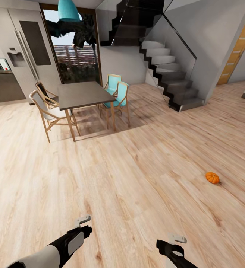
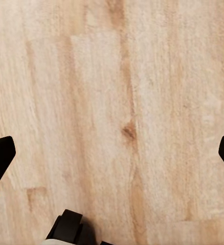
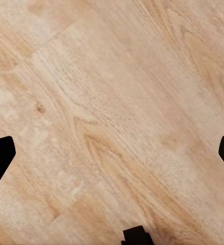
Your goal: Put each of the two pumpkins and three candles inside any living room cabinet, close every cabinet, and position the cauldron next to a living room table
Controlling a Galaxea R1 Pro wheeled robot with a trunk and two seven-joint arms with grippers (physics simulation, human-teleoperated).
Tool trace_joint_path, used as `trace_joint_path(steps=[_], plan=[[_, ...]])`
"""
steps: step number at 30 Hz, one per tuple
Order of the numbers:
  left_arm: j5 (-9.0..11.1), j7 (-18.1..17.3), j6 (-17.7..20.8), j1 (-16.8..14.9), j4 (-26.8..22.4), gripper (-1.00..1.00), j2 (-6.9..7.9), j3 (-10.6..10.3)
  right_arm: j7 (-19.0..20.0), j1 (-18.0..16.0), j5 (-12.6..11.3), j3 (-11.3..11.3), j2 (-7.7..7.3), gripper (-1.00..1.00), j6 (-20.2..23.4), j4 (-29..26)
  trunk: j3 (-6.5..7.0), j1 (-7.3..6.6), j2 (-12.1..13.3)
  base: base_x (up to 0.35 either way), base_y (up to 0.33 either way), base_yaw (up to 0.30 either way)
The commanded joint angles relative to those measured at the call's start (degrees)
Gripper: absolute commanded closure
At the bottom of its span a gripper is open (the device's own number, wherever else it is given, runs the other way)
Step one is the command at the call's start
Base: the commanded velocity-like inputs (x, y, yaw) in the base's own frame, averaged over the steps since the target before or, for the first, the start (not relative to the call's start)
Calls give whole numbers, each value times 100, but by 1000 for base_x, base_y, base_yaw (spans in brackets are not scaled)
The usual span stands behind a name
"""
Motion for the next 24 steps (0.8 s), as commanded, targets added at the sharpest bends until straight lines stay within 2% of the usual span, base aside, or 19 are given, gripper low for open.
trace_joint_path(steps=[1,8,18,24], plan=[[22,41,21,-3,-13,-100,3,-42,-24,-6,-60,50,1,-100,-25,2,-5,0,-3,5,0,0],[20,41,21,-2,-12,-100,-5,-42,-24,-4,-56,56,1,-100,-25,1,-5,0,-3,74,0,0],[20,41,19,-2,-11,-100,-5,-42,-46,-4,-42,70,25,-100,-27,-14,-5,0,-3,326,-5,0],[20,41,21,-2,-10,-100,-5,-42,-71,-4,-38,81,37,-100,-25,-15,-5,0,-3,262,-153,0]])
